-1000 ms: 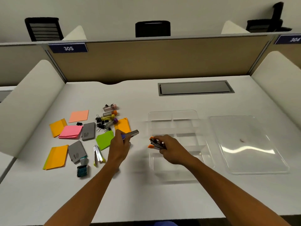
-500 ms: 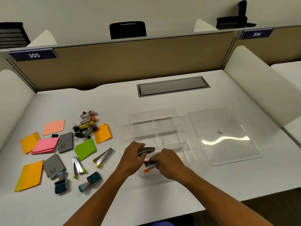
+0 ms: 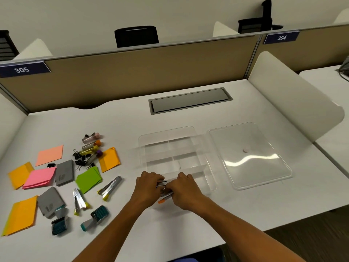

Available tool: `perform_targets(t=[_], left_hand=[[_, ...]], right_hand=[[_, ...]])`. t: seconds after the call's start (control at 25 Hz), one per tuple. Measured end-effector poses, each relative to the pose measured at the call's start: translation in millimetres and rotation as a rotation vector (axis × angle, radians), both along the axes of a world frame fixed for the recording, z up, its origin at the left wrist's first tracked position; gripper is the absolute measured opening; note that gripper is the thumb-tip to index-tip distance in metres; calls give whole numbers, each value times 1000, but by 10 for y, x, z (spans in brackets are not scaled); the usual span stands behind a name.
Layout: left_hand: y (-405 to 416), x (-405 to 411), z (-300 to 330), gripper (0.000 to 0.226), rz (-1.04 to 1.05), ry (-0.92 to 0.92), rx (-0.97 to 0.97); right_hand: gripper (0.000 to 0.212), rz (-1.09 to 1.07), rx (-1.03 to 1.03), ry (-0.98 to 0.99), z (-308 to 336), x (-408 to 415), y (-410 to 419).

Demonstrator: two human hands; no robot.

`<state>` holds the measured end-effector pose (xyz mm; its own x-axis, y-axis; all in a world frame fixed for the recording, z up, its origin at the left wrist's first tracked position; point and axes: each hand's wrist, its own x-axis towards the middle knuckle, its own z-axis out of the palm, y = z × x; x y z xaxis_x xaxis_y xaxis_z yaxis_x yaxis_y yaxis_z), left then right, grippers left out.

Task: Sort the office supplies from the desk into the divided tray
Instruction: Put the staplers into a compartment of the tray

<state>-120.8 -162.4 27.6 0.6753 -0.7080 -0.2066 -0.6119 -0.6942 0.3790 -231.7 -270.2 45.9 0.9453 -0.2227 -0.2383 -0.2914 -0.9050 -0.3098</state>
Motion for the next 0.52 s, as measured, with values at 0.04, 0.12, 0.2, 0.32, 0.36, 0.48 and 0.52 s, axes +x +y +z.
perform_targets(t=[0.04,0.12,0.2,0.32,0.36,0.48,0.52], left_hand=[[1,-4,-1,33,-14,-6,-7],[4,-7,1,30,-41,3,0],[-4,-26,0,26,-78,23,41],[-24,-91,-32,32,-82,48,107],[-23,-103,-34,34,-71,50,125],[-13,-90,-56,40,-41,63,130],[-3,-81,-59,41,-38,68,109]], right_hand=[[26,7,7,9,6,6,-6],[26,26,16,21,15,21,-17],[26,41,13,25,27,28,-14],[29,47,23,29,38,37,-3],[29,48,37,33,46,45,5],[27,45,70,38,71,86,30],[27,48,71,42,78,100,32]])
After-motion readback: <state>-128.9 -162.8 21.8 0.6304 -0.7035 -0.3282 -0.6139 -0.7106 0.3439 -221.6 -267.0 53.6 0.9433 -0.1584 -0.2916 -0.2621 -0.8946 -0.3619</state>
